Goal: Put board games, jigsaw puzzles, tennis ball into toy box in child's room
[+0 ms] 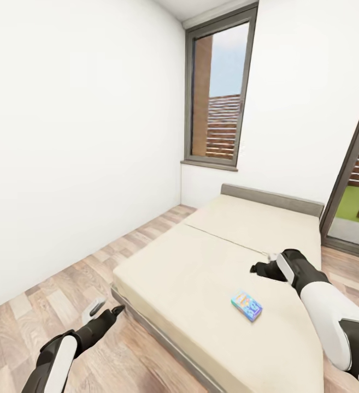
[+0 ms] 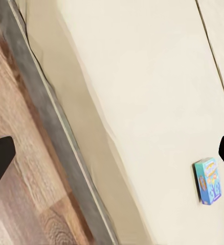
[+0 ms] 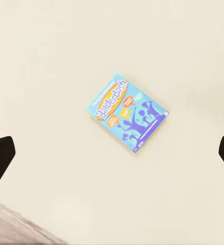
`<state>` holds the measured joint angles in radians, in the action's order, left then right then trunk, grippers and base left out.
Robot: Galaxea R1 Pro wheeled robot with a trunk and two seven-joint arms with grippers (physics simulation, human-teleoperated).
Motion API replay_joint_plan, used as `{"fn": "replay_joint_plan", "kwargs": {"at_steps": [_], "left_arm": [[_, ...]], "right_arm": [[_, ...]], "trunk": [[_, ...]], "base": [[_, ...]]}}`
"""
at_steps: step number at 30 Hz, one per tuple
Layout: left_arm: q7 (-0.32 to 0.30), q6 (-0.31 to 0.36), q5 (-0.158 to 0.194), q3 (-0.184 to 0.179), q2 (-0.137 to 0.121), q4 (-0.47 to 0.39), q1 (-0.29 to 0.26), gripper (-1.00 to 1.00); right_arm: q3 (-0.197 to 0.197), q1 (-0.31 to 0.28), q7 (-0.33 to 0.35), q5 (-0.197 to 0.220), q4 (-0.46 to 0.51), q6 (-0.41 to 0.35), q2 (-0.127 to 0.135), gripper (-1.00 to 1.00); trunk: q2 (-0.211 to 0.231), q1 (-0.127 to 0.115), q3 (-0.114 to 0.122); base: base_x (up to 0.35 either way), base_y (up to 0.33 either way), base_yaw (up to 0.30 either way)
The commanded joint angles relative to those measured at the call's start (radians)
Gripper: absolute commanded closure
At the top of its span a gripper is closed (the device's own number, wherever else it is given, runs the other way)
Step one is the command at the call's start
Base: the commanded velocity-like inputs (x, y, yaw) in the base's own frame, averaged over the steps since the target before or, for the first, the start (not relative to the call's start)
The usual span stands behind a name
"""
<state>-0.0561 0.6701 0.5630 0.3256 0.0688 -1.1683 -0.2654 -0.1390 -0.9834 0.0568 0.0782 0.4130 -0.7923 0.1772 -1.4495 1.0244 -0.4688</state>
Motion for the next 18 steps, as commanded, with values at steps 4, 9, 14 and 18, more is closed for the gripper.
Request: {"fn": "replay_joint_plan", "kwargs": {"at_steps": [4,9,14,18], "left_arm": [[-0.006,0.007,-0.002,0.000,0.001,-0.001,-0.001,-1.00],[-0.006,0.007,-0.001,-0.003,0.002,-0.002,0.000,-1.00],[-0.003,0.009,0.001,-0.004,0.005,-0.007,0.000,-1.00],[-0.001,0.022,0.004,-0.004,0.007,-0.012,-0.001,-1.00]], "right_arm": [[-0.003,0.000,0.012,0.006,0.014,-0.031,0.005,-1.00],[-0.004,-0.001,0.034,0.009,0.024,-0.054,0.016,-1.00],[-0.004,-0.009,0.047,0.009,0.023,-0.066,0.025,-1.00],[-0.004,-0.032,0.053,0.010,0.004,-0.072,0.026,-1.00]], "trunk": [[-0.001,0.001,-0.001],[-0.001,0.001,-0.004],[-0.001,0.001,-0.009],[-0.001,0.001,-0.014]], "base": [[0.336,0.000,0.000],[0.307,0.000,-0.015],[0.179,0.000,-0.034],[0.091,0.000,-0.022]]}}
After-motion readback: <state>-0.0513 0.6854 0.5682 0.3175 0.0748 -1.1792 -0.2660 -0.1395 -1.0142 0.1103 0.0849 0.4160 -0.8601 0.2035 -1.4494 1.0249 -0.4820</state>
